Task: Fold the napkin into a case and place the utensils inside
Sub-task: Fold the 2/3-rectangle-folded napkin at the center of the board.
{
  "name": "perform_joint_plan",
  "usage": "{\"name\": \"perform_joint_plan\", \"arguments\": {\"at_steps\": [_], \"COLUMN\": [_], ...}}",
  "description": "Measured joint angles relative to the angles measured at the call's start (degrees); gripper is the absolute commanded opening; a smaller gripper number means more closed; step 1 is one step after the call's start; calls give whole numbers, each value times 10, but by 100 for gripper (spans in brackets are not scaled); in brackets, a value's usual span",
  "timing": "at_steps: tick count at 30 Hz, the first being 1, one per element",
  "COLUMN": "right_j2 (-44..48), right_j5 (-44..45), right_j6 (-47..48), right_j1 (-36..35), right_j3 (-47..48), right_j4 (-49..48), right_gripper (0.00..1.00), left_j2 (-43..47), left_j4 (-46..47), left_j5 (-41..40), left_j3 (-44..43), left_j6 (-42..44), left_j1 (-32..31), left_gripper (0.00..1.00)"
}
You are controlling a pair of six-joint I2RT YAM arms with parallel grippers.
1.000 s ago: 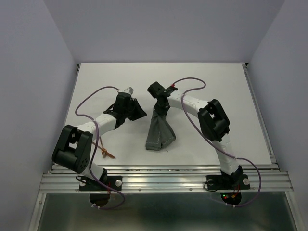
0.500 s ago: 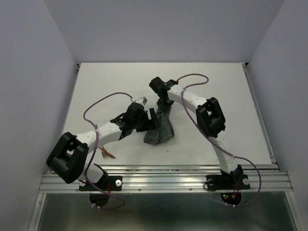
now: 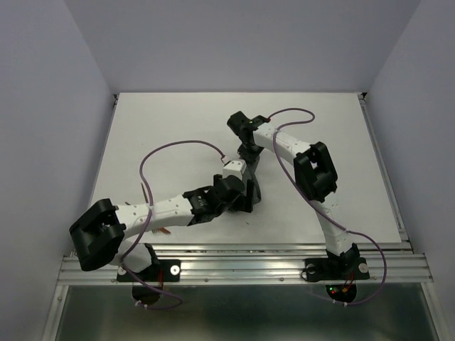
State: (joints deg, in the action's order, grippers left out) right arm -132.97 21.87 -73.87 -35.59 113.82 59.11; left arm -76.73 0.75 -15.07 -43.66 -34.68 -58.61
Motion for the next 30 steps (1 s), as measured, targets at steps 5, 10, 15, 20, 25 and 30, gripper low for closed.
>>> {"name": "perform_joint_plan", "arguments": {"at_steps": [5, 10, 15, 20, 25, 30], "right_j2": [2, 7, 13, 17, 18, 21], "right_j5": [0, 0, 0, 0, 0, 0], "right_j6": [2, 4, 6, 8, 10, 13], "right_j1": [0, 4, 9, 12, 14, 16], "right_j3": [-4, -12, -22, -29, -31, -38], "right_j4": [-2, -5, -7, -9, -9, -12], "right_gripper": [1, 1, 1, 1, 1, 1], "left_j2": [-60, -136, -193, -208, -220, -217], "left_j4": [-10, -24, -39, -53, -57, -57], "left_j5": [-83, -141, -175, -198, -206, -193], "left_j3": [-47, -104, -142, -161, -169, -164], "left_j6": [14, 22, 32, 42, 51, 50], "left_j1": [-71, -106, -110, -110, -109, -94], "left_gripper": [88, 80, 67, 43, 8, 0]}}
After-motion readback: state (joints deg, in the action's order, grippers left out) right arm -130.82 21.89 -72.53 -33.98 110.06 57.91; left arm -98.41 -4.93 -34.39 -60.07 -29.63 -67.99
